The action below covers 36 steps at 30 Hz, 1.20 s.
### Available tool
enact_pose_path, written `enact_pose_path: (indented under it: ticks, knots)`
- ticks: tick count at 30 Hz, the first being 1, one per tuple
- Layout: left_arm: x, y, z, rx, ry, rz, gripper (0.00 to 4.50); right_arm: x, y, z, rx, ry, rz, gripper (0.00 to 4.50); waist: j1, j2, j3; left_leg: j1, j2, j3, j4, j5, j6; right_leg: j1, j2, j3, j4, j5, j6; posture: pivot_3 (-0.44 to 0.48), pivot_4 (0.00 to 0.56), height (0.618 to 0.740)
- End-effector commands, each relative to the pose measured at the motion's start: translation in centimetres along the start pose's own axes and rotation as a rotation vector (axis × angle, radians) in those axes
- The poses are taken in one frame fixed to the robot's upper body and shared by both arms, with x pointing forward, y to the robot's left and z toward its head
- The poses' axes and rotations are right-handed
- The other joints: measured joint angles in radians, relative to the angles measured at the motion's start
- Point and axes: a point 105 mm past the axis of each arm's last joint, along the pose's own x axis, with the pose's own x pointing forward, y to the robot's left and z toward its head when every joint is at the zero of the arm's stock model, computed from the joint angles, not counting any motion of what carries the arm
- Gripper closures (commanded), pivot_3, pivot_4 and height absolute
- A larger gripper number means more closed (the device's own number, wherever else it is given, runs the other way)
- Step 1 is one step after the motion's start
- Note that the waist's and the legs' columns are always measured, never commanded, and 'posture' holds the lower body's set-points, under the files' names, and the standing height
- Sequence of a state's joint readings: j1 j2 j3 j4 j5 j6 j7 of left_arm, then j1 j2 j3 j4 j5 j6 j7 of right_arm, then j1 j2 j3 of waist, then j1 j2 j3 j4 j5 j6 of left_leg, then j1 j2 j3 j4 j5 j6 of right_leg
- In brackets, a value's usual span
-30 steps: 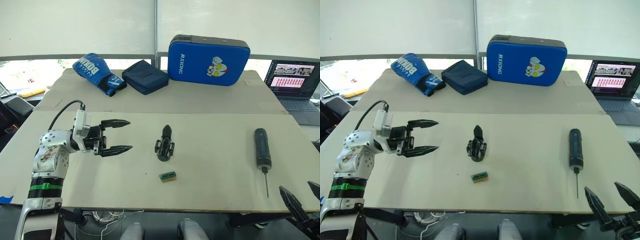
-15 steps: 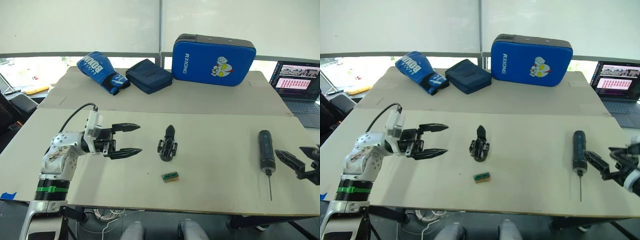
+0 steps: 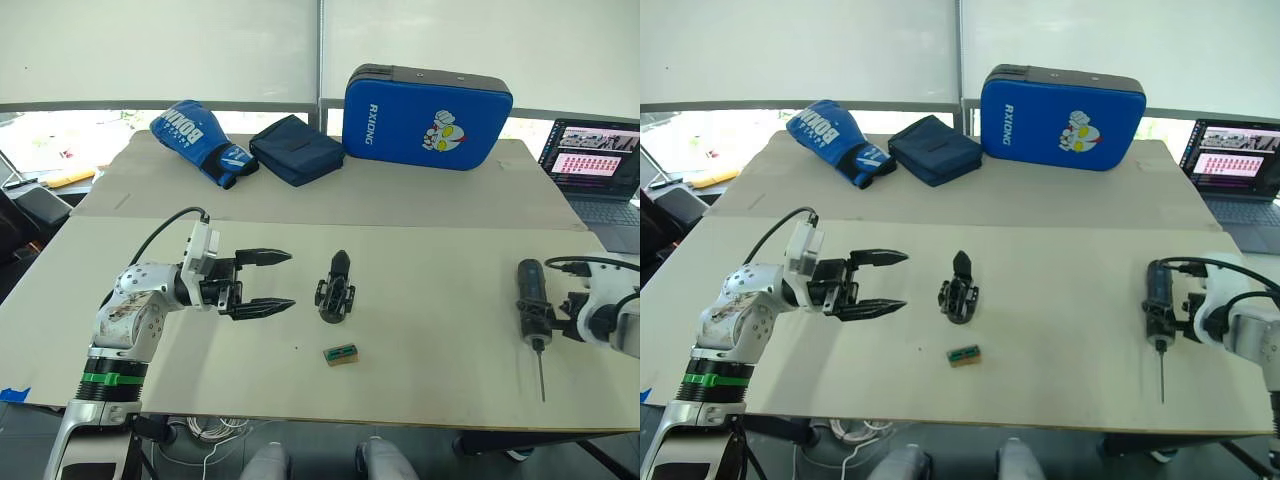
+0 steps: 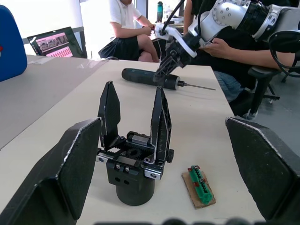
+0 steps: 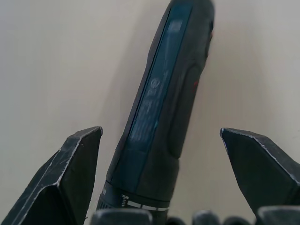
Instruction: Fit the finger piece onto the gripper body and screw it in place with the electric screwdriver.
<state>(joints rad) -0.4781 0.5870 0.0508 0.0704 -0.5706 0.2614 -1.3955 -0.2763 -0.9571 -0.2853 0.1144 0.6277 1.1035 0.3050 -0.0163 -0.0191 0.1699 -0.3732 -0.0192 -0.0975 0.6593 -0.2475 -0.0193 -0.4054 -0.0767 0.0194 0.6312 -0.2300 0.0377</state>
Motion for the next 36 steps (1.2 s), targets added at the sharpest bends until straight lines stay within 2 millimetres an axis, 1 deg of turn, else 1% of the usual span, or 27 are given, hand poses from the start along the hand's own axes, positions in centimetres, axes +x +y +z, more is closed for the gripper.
enact_pose_path:
  ticks: [1,2,3,5,9,10,12,14,16,18,20,23,26,30,31,33,36]
  knots:
    - [0.4,-0.2,1.1,0.049,-0.010,-0.012,0.05,0.3,-0.5,0.0,0.040,0.031,-0.026,0.00,0.000,0.000,0.000,0.000,0.000,0.000,0.000,0.000,0.000,0.000,0.000,0.000,0.000,0.000,0.000,0.000,0.150,0.740]
    - [0.5,-0.3,1.1,0.049,-0.010,-0.015,0.05,0.6,-0.4,-0.2,0.053,0.042,-0.019,0.00,0.000,0.000,0.000,0.000,0.000,0.000,0.000,0.000,0.000,0.000,0.000,0.000,0.000,0.000,0.000,0.000,0.150,0.740]
    - [0.5,-0.4,1.1,0.051,-0.010,-0.018,0.01,0.7,-0.3,-0.3,0.062,0.049,-0.013,0.26,0.000,0.000,0.000,0.000,0.000,0.000,0.000,0.000,0.000,0.000,0.000,0.000,0.000,0.000,0.000,0.000,0.150,0.740]
    - [0.6,-0.5,1.1,0.053,-0.008,-0.022,0.00,0.9,-0.3,-0.1,0.068,0.038,-0.012,0.83,0.000,0.000,0.000,0.000,0.000,0.000,0.000,0.000,0.000,0.000,0.000,0.000,0.000,0.000,0.000,0.000,0.150,0.740]
    - [0.2,-0.5,1.1,0.053,-0.004,-0.022,0.00,0.5,0.2,0.8,0.099,0.001,0.018,2.21,-0.003,0.000,0.000,0.000,0.000,0.000,0.000,0.000,0.000,0.000,0.000,0.000,0.000,0.001,0.000,0.000,0.150,0.740]
    - [0.1,-0.5,1.1,0.050,-0.004,-0.020,0.00,0.4,0.4,1.1,0.109,-0.009,0.031,2.47,-0.004,0.000,0.000,0.000,0.000,0.000,0.000,0.000,0.000,0.000,0.000,0.000,0.000,0.001,0.000,0.000,0.150,0.740]
    - [-0.1,-0.4,0.9,0.041,0.001,-0.016,0.00,-0.2,1.1,1.8,0.112,-0.035,0.064,2.50,-0.004,0.000,0.000,0.000,0.000,0.000,0.000,0.000,0.000,0.000,0.000,0.000,0.000,0.001,0.000,0.000,0.150,0.740]
    - [-0.2,-0.4,0.7,0.036,0.002,-0.012,0.00,-1.1,1.8,3.1,0.101,-0.084,0.098,2.50,-0.005,0.001,0.001,0.000,0.000,0.000,0.000,0.000,0.000,0.000,0.000,0.000,0.000,0.001,0.000,0.000,0.150,0.740]
    - [-0.4,-0.4,0.7,0.035,0.002,-0.009,0.00,-2.3,2.7,4.5,0.079,-0.134,0.136,2.50,-0.005,0.006,0.004,0.000,0.000,0.000,0.000,0.000,0.000,0.000,0.000,0.000,0.000,0.001,0.000,0.000,0.150,0.740]
    - [-0.6,-0.4,0.6,0.033,0.004,-0.008,0.00,-3.5,3.6,5.4,0.038,-0.157,0.172,2.50,-0.005,0.009,0.005,0.000,-0.001,0.000,0.000,0.000,0.000,0.000,0.000,0.001,0.000,0.001,0.000,0.000,0.150,0.740]
    - [-0.8,-0.4,0.4,0.032,0.008,-0.007,0.00,-4.8,4.8,5.9,-0.011,-0.166,0.198,2.50,-0.005,0.010,0.006,-0.001,0.000,0.000,0.000,0.000,0.000,-0.001,0.000,0.000,0.000,0.001,0.000,0.000,0.150,0.740]
    - [-0.9,-0.4,0.4,0.033,0.013,-0.008,0.00,-6.4,7.2,6.0,-0.099,-0.164,0.264,2.50,-0.002,0.010,0.006,-0.002,0.000,0.000,0.000,0.000,0.000,-0.002,0.000,0.000,0.000,0.001,0.000,0.000,0.150,0.740]
    - [-1.0,-0.4,0.3,0.049,0.027,-0.022,0.00,-7.3,10.0,5.2,-0.173,-0.162,0.333,2.50,-0.001,0.010,0.006,-0.003,0.000,0.000,0.000,0.000,0.000,-0.003,0.000,0.000,0.000,0.001,0.000,0.000,0.150,0.740]
    - [-1.0,-0.7,-0.2,0.066,0.049,-0.045,0.00,-7.4,13.1,2.7,-0.303,-0.148,0.395,2.50,0.001,0.010,0.006,-0.004,0.000,0.000,0.000,0.000,0.000,-0.004,0.000,0.000,0.000,0.001,0.000,0.000,0.150,0.740]
    - [-1.0,-0.8,-0.3,0.067,0.048,-0.046,0.00,-7.3,13.8,1.9,-0.294,-0.144,0.433,2.50,0.004,0.010,0.006,-0.005,0.000,0.000,0.000,0.000,0.000,-0.004,0.000,0.000,0.000,0.001,0.000,0.000,0.150,0.740]
    - [-0.9,-0.9,-0.4,0.068,0.046,-0.045,0.00,-7.0,14.9,0.4,-0.272,-0.131,0.477,2.50,0.004,0.009,0.006,-0.006,0.000,0.000,0.001,0.000,0.000,-0.005,0.000,-0.001,-0.001,0.001,0.000,0.000,0.150,0.740]
    - [-1.0,-0.9,-0.7,0.065,0.043,-0.028,0.00,-6.4,15.4,-1.2,-0.261,-0.120,0.479,2.50,0.004,0.009,0.006,-0.008,-0.001,0.000,0.001,0.000,0.000,-0.007,-0.001,-0.001,0.000,0.001,0.001,0.000,0.150,0.740]
